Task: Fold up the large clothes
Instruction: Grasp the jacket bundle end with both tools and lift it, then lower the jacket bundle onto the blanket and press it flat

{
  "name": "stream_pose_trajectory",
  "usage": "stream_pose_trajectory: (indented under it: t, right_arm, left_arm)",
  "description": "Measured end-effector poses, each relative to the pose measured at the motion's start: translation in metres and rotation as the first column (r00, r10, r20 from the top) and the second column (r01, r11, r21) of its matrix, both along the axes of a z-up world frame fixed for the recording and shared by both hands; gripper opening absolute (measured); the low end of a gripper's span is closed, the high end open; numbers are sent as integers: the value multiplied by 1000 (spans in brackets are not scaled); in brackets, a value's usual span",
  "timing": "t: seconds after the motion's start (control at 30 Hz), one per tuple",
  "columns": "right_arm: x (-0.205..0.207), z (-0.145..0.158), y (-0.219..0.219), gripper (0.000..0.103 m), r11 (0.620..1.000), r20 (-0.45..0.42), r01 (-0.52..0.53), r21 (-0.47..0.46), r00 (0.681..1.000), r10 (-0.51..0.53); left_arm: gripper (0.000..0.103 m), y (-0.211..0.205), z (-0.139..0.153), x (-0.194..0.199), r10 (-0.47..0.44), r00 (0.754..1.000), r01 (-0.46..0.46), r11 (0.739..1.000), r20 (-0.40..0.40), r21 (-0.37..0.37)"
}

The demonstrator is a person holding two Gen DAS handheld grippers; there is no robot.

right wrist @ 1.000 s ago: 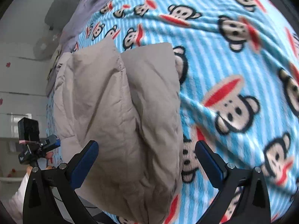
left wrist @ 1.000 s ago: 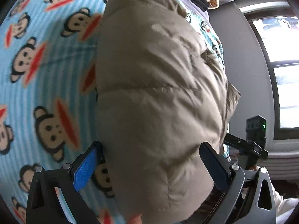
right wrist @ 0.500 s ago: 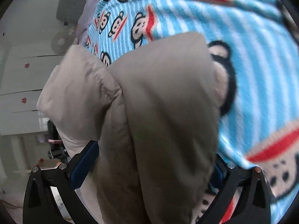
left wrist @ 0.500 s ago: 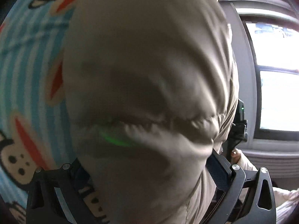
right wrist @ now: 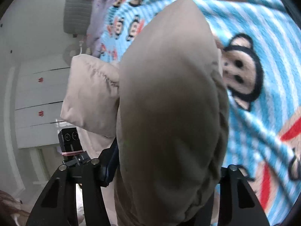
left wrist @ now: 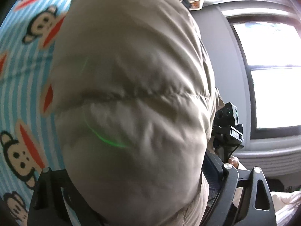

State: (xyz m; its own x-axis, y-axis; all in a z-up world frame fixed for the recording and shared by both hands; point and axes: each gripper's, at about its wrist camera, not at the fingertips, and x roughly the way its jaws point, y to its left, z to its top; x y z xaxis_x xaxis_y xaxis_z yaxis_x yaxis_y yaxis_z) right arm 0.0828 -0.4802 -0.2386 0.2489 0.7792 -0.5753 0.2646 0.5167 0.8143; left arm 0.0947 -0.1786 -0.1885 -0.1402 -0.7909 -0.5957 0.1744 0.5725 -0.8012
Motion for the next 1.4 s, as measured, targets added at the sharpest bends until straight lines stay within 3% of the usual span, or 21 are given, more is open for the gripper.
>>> stream_pose_trajectory:
  t: [0.2,0.47,0.63,0.77,0.9,0.97,1.1,1.2,1.3,1.4]
  right_arm:
    - [7,31,38,59,1000,70,-19,7,997,18]
    - [31,48,133,59,999,129,-39,1,991,39]
    - [50,35,218,59,998,145,-60,11,988,58]
    - [70,9,280,59,997,111,-74,24,991,71]
    - [80,-16,315,61,998,51,-67,-14,996,68]
    - [77,-20,318,61,997,4,-45,-61,999,46]
    - [58,0,310,63,981,-21,-22,-191,1000,18]
    - [42,30,297,63,938,7,24,-346,1000,-23]
    - [33,72,275,62,892,94,106,-440,993,-71]
    - [40,102,271,62,910,188,128,-394,981,-57]
  left_arm:
    - [91,30,30,11,13,999,-11,999,49,-38]
    - [91,139,39,48,36,996,-36,999,82,-11]
    - [91,204,29,68,62,995,-66,997,82,42]
    - [91,259,10,81,112,991,-117,990,68,81]
    - [91,289,-26,89,163,987,-163,975,16,151]
    - [92,294,-29,84,182,983,-182,965,18,190]
    - [91,315,-4,79,191,973,-220,939,131,265]
    - [91,340,24,81,200,935,-295,898,293,327]
    - [91,360,47,106,215,896,-350,880,389,322]
    - [91,365,56,125,210,879,-369,868,429,332]
